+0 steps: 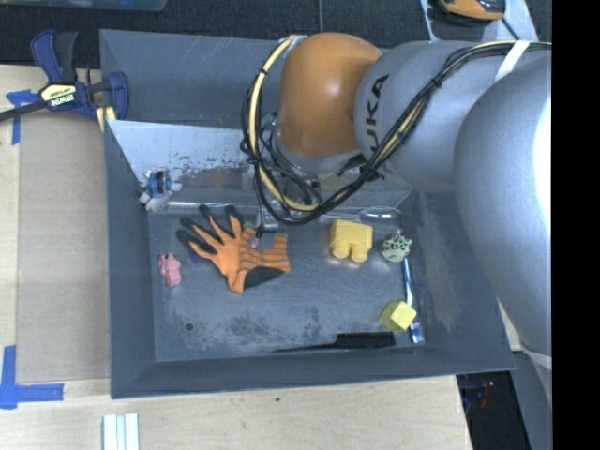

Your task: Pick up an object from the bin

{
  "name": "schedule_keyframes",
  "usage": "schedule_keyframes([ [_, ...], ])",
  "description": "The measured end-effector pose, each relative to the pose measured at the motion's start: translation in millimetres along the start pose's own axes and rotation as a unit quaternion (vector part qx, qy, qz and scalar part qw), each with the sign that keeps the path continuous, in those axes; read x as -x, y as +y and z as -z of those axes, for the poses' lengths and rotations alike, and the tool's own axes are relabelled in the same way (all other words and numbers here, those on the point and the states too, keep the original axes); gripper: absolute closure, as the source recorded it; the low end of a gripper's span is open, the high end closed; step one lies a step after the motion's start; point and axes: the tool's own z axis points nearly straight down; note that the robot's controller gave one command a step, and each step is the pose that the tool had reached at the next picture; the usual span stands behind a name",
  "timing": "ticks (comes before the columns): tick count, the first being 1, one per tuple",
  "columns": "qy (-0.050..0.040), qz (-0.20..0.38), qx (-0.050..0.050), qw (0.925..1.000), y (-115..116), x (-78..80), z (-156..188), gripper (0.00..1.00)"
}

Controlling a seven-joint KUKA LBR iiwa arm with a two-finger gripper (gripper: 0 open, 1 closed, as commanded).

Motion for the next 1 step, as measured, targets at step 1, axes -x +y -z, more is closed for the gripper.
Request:
schedule_keyframes([
  [1, 0.0057, 0.079, 0.000, 0.9968, 13.4, -8.8, -7.2, 0.00],
])
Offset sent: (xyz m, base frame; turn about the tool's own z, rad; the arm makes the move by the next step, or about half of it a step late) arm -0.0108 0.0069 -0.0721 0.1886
